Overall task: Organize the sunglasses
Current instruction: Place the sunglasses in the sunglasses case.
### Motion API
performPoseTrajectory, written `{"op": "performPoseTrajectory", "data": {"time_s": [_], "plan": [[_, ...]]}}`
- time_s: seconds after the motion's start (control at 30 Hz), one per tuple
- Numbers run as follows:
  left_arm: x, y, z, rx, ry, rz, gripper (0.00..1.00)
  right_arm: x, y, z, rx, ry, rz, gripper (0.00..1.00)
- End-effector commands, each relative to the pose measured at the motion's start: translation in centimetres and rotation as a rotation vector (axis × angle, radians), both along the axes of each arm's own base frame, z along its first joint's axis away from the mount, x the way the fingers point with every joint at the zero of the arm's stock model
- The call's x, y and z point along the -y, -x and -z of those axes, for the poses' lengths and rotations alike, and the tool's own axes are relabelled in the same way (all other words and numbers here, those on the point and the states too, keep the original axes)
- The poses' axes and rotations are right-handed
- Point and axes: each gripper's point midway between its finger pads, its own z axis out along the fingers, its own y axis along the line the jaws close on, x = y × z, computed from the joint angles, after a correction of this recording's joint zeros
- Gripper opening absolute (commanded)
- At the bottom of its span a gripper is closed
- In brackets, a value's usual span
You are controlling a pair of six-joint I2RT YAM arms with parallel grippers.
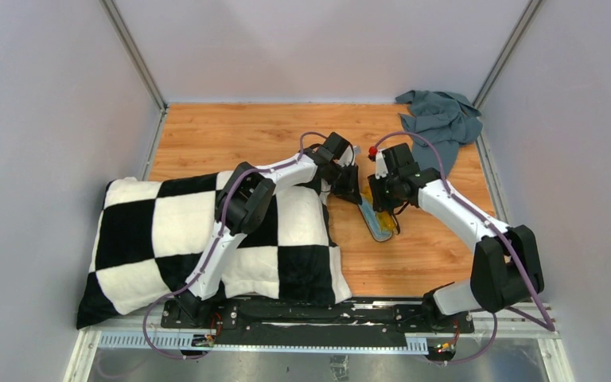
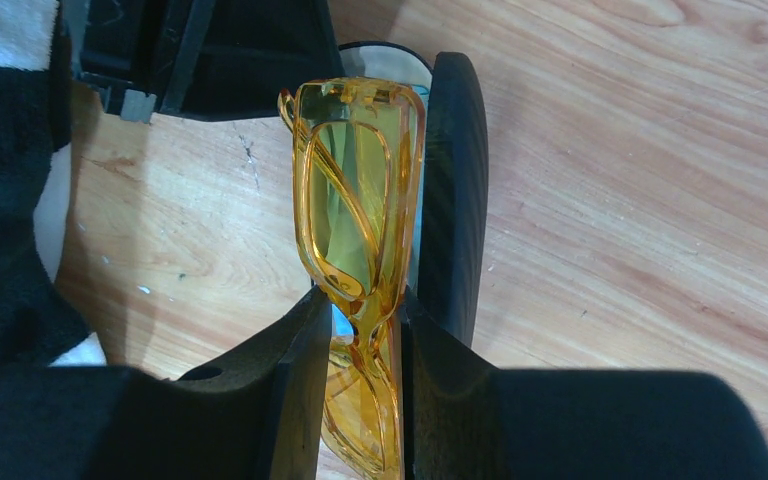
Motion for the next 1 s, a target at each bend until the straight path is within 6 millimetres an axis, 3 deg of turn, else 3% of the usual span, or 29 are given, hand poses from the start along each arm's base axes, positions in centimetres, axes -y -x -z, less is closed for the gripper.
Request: {"op": "performPoseTrajectory", "data": {"time_s": [0.0,0.63,0.97], "plan": [[-0.2,0.3,-0.8,-0.003,0.003,0.027,0.18,0.0,-0.7,0.1,0.025,0.062,-0.018,0.24],[-0.2,0.4,-1.3,-0.001,0.009,0.032,0.20,0.7,-0.7,4.1,-0.036,0.263,0.008,0.24],[-0.3,0.2,-2.4,0.025,0.009,0.039,0.29,0.3,0.1,5.7,-0.082,0.256,-0.029,0.23]]}}
